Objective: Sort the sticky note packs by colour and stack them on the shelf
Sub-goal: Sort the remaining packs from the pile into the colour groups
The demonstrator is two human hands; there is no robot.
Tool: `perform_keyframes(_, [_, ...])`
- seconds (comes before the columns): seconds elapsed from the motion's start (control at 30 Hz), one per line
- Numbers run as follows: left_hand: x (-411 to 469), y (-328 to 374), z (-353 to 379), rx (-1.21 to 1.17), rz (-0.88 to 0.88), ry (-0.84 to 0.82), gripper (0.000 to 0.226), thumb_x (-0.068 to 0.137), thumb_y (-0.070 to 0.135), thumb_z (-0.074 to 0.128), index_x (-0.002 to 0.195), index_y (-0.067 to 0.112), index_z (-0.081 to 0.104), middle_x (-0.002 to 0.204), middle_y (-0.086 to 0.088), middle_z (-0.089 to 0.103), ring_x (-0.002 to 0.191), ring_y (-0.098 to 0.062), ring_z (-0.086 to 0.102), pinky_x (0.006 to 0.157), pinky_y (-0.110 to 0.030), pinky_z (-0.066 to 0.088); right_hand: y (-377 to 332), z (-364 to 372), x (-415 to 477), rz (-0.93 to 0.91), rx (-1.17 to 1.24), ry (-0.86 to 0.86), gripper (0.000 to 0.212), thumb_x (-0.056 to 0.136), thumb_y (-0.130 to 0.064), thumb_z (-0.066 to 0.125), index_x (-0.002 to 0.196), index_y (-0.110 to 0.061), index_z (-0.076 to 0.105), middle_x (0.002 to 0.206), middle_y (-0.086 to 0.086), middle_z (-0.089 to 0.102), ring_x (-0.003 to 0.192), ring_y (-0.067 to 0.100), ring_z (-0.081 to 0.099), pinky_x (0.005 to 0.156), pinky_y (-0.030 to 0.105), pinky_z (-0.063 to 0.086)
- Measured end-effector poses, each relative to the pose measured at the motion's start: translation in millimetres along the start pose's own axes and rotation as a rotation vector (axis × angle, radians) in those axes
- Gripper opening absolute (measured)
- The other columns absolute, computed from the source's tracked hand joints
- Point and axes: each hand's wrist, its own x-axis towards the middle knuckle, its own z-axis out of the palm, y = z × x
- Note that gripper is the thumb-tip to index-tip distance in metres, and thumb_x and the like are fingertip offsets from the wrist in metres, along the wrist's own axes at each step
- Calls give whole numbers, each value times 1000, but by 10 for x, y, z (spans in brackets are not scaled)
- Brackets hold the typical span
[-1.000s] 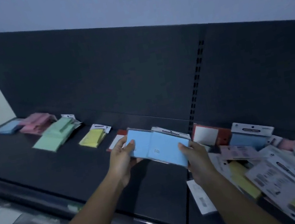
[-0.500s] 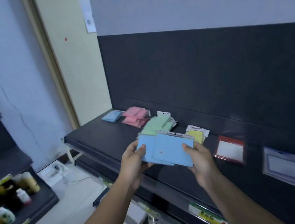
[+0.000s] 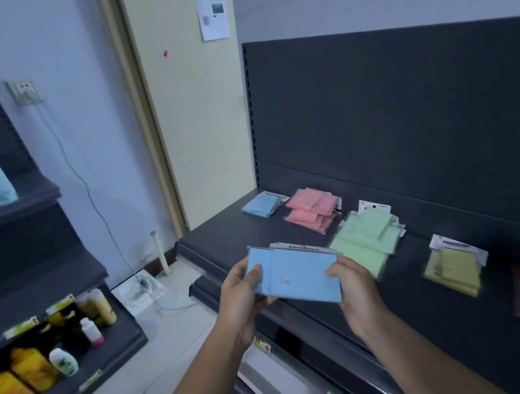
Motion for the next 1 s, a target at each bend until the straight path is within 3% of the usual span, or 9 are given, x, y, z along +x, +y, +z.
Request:
perform_keyframes(0.17, [584, 155, -184, -1, 5, 20, 16, 97, 14, 48, 108, 14, 59, 88, -2, 71, 75, -13, 68, 59, -29, 57, 54, 444, 535, -4, 17, 2, 28, 83, 7, 44, 82, -13, 65, 83, 3, 67, 78, 20, 58, 71, 30, 43])
perform_keyframes(0.3, [1130, 302, -227, -25, -32, 17, 18, 95, 14, 50, 112, 12, 57, 97, -7, 70, 82, -16, 67, 58, -29, 55, 12, 755, 1014, -19, 25, 55, 27, 85, 6, 46, 86, -17, 61, 85, -1, 64, 72, 11, 58, 64, 21, 44])
perform_keyframes(0.37, [1398, 377, -227, -44, -51, 11, 20, 92, 12, 55, 112, 12, 56, 99, -8, 70, 83, -16, 68, 58, -28, 55, -43, 892, 1253, -41, 29, 97, 28, 86, 4, 48, 95, -21, 56, 89, -7, 61, 75, 5, 57, 62, 16, 45])
perform_keyframes(0.5, [1867, 490, -290, -51, -56, 5, 27, 85, 7, 64, 111, 13, 58, 100, -8, 71, 84, -17, 69, 60, -27, 56, -134, 1132, 1667, -81, 42, 97, 40, 86, 1, 50, 120, -20, 46, 103, -3, 57, 88, 11, 55, 76, 23, 42])
perform_keyframes(0.63, [2221, 477, -392, -55, -111, 3, 22, 87, 5, 60, 108, 14, 62, 99, -8, 73, 84, -18, 69, 62, -27, 56, -77, 1288, 1869, -98, -75, 52, 44, 85, 3, 47, 123, -19, 45, 88, -7, 60, 77, 8, 55, 68, 21, 43])
perform_keyframes(0.73, [2517, 519, -381, -40, -124, -27, 19, 90, 5, 55, 107, 10, 63, 93, -6, 74, 79, -14, 70, 61, -26, 56, -109, 1393, 2066, -150, -157, 27, 43, 82, 4, 46, 120, -18, 51, 93, -1, 65, 82, 15, 58, 68, 23, 44])
perform_keyframes(0.8, [2693, 518, -357, -37, -132, -3, 20, 91, 5, 54, 110, 6, 56, 103, -10, 69, 81, -16, 69, 59, -26, 56, -121, 1456, 2159, -171, -235, 26, 40, 81, 3, 46, 114, -19, 54, 99, 2, 66, 85, 15, 60, 66, 22, 45])
perform_keyframes(0.93, [3038, 509, -292, 36, -142, 43, 22, 92, 7, 54, 112, 10, 46, 103, -10, 63, 80, -18, 65, 52, -24, 52, -88, 1576, 2332, -184, -392, 71, 46, 81, -1, 47, 121, -22, 52, 113, 2, 61, 97, 18, 59, 84, 33, 49])
perform_keyframes(1.0, [3197, 508, -220, 128, -113, 16, 14, 93, 8, 51, 107, 9, 50, 100, -11, 63, 77, -18, 63, 55, -25, 50, -117, 1635, 2431, -198, -507, 112, 48, 82, -2, 49, 126, -19, 47, 121, -2, 52, 103, 15, 52, 88, 27, 42])
